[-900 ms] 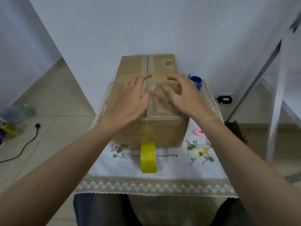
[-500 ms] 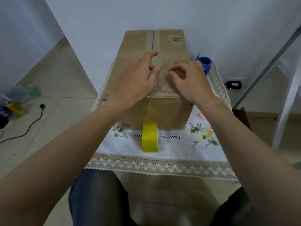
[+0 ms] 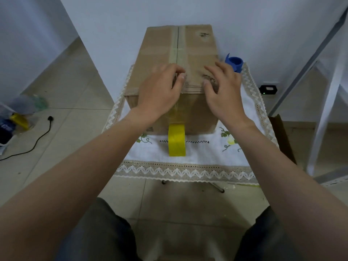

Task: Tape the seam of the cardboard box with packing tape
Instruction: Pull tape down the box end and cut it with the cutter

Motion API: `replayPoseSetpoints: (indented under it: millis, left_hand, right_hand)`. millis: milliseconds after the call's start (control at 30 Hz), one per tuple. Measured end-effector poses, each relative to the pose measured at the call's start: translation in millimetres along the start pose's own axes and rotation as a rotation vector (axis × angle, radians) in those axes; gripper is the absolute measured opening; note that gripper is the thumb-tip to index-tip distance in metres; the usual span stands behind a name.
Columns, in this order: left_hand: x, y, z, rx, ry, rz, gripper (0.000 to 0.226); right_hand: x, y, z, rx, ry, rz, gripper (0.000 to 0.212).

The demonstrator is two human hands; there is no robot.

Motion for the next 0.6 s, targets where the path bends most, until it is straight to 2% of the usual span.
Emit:
replayPoseSetpoints:
  millis: [133,367,600]
  left_hand:
    - [21.5,-6.1,0.5,-0.006,0.008,-0.088,0.026]
    - [28.7,-8.5,-4.4,-0.047,0.076,-0.148,0.035]
    - [36.7,-13.0,-10.9,-0.112,0.097,-0.172,0.041]
  right_hand:
    - [13.9,0.1,0.4,-0.176,0.025,-0.078,0.057]
    - [18.7,1.0,-2.9,-0.234,-0.016,-0.146,0.044]
    - [35.4,15.1,-2.5,-0.321,0.020,-0.151,0.058]
Point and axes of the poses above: each hand's wrist, its own x-axis away from the middle knuckle, its own z-axis out of the back of the hand, y = z × x, the point moved 2 cm from there along -x, towards the middle knuckle, and after that the axes turned 11 degrees about x, right-handed, at the moved point
